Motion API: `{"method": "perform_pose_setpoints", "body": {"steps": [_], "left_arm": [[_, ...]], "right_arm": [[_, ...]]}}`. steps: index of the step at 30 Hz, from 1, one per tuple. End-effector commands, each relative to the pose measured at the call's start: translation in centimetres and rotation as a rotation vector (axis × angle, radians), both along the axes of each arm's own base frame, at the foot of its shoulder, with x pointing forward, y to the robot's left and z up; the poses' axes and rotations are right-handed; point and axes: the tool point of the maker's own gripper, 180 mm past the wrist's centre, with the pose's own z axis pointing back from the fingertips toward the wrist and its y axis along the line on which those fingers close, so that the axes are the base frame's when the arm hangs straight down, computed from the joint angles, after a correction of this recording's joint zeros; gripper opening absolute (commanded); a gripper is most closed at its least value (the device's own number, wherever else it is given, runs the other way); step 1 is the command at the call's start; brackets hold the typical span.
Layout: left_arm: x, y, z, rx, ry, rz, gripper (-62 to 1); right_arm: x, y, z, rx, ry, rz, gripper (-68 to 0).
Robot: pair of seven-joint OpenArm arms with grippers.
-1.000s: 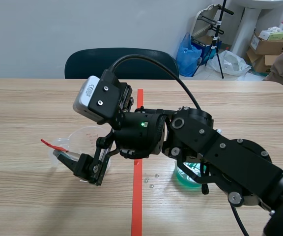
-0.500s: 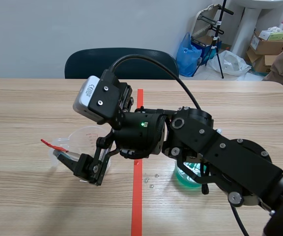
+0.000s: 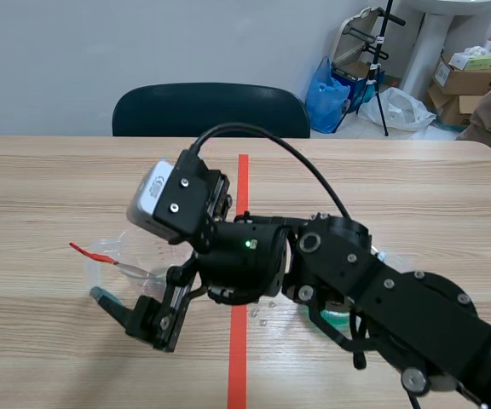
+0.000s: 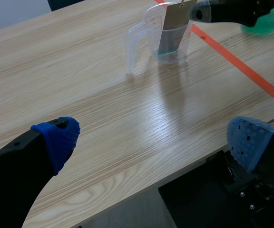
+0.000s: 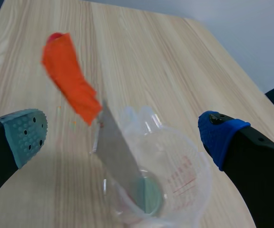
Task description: Do the redox reaction experiment
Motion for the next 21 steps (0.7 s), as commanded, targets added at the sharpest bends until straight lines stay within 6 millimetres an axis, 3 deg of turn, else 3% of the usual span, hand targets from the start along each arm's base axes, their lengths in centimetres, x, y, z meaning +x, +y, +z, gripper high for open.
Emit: {"method": "perform_pose_setpoints", "body": {"steps": [1,10,16,21], "left_arm": [[0.2,-0.1,0.6,-0.013,-0.026,0.005,1.4],[0.0,1.2,1.2,-0.041,-0.068,0.148,1.4],[-1.1,1.9,1.4,-0.001,-0.100,0.281,1.4],[-0.5,1.7,2.0,0.049,-0.168,0.337,1.4]], "right_arm": [[-0.2,-0.2,2.3,0.050,-0.053,0.011,0.4],[-3.0,-2.9,5.4,0.104,-0.089,0.022,0.4],[-2.3,-6.2,7.3,0.178,-0.036,-0.058,0.4],[-1.1,-9.4,8.6,0.191,-0.029,-0.145,0.4]]}}
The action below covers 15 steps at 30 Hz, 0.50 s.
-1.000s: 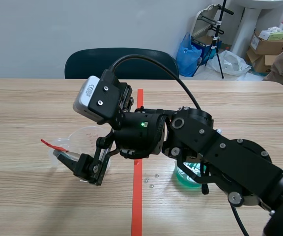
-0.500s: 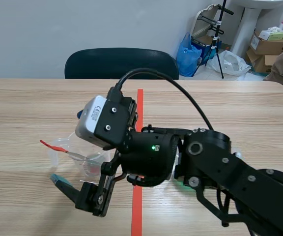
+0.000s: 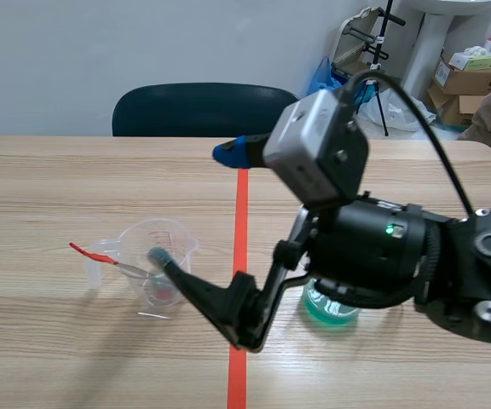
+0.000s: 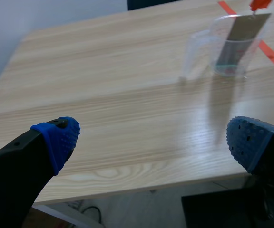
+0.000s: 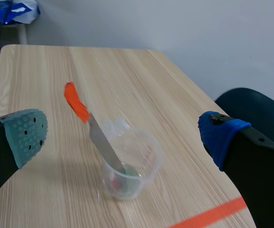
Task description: Do the redox reaction experiment
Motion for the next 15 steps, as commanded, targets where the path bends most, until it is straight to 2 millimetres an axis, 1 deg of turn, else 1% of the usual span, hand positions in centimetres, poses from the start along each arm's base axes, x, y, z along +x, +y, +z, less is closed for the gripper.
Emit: {"method": "perform_pose_setpoints", "body": {"steps": [1,7,9,12,15], "left_arm": [[0.8,-0.3,1.0,0.033,-0.040,-0.015,1.4],[1.9,-1.6,1.2,0.072,-0.065,-0.029,1.4],[2.4,-1.5,0.9,0.079,-0.048,-0.016,1.4],[3.4,-0.8,0.8,0.106,-0.041,0.022,1.4],[4.5,-1.0,1.0,0.127,-0.049,0.029,1.4]], "right_arm": [[0.5,-0.9,1.5,0.034,-0.016,-0.024,0.4],[1.9,-4.3,2.3,-0.004,-0.006,-0.154,0.4],[2.1,-5.4,2.7,-0.013,-0.014,-0.193,0.4],[2.5,-6.7,3.2,-0.037,-0.020,-0.248,0.4],[2.9,-8.0,3.3,-0.071,-0.011,-0.311,0.4]]}}
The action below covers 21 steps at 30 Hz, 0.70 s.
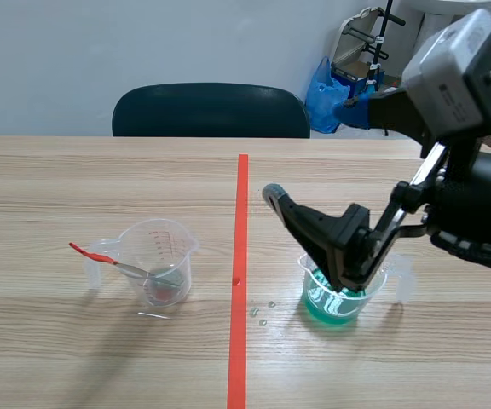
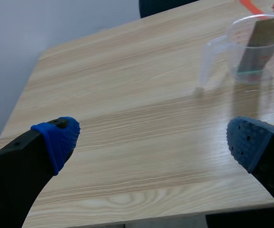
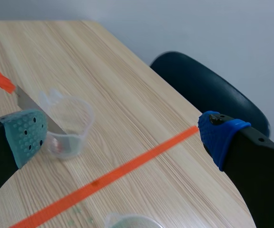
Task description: Do the redox reaction experiment
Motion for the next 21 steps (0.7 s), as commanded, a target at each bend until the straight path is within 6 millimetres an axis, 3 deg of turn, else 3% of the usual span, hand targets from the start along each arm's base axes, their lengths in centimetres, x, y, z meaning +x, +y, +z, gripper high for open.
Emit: {"method": "perform_pose_setpoints", "body": {"steps": [1,9,21], "left_arm": [[0.8,-0.3,0.8,0.008,-0.025,-0.003,1.4],[2.8,-1.0,1.8,0.033,-0.034,-0.025,1.4],[2.7,-1.6,0.8,0.054,0.021,-0.061,1.4]], "right_arm": [[0.0,-0.1,1.3,0.042,-0.018,-0.008,0.4],[-0.8,-1.9,2.2,0.074,-0.013,-0.073,0.4],[-2.4,-3.4,2.4,0.094,0.019,-0.158,0.4]]}}
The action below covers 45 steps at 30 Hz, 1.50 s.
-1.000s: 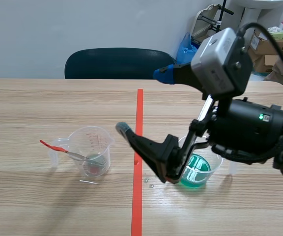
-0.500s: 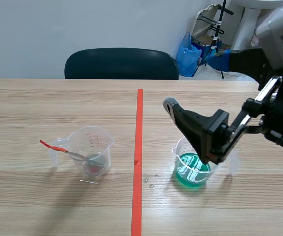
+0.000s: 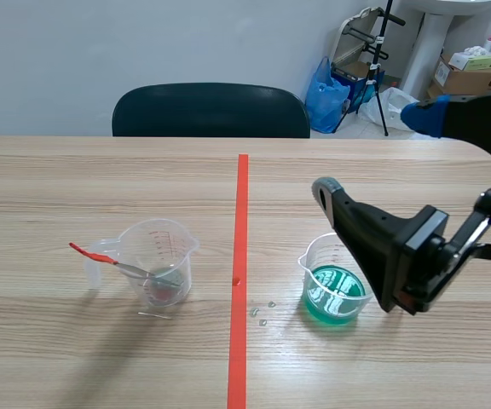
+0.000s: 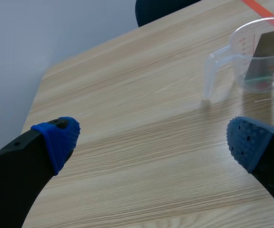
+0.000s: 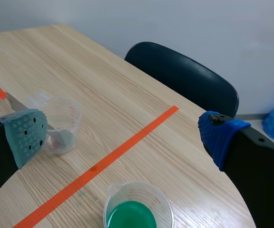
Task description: Do the redox reaction experiment
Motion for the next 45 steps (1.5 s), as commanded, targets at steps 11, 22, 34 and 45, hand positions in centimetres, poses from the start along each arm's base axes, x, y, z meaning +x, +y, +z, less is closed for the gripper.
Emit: {"method": "perform_pose_setpoints", "body": {"steps": [11,22,34,45], "left_arm": [[0.4,-4.0,2.0,-0.101,-0.009,-0.166,1.4],[2.2,-9.1,4.0,-0.165,-0.004,-0.275,1.4],[2.9,-8.9,3.1,-0.140,0.038,-0.274,1.4],[2.9,-8.9,3.1,-0.140,0.038,-0.273,1.4]], "right_arm": [[0.5,-0.4,-0.3,-0.028,0.025,-0.032,0.4],[0.5,-0.3,-0.4,-0.030,0.029,-0.026,0.4],[0.5,-0.3,-0.4,-0.030,0.029,-0.026,0.4],[0.5,-0.3,-0.4,-0.030,0.029,-0.026,0.4]]}}
